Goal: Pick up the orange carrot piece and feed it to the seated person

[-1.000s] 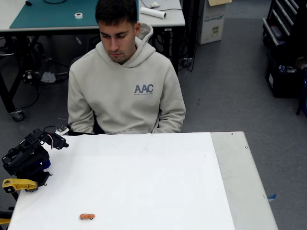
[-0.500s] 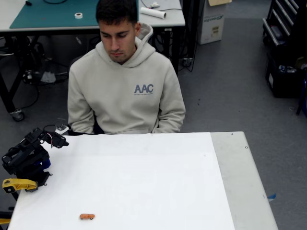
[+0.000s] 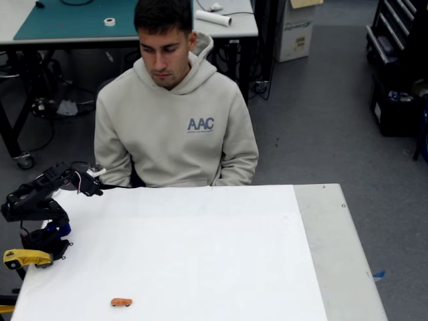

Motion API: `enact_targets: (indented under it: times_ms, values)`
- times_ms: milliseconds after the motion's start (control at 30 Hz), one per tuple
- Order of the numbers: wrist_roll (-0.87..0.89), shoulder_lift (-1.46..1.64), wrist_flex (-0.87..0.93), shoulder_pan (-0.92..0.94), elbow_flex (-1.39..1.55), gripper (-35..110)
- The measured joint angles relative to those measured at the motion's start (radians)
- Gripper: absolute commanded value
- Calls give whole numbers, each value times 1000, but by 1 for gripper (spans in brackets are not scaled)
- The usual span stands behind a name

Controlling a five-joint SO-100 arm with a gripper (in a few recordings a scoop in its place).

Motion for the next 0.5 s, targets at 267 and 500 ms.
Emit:
enact_targets:
  times_ms: [267, 500]
  values:
    - [0, -247, 0, 204, -173, -3]
    - [-11, -454, 0, 385, -324, -3]
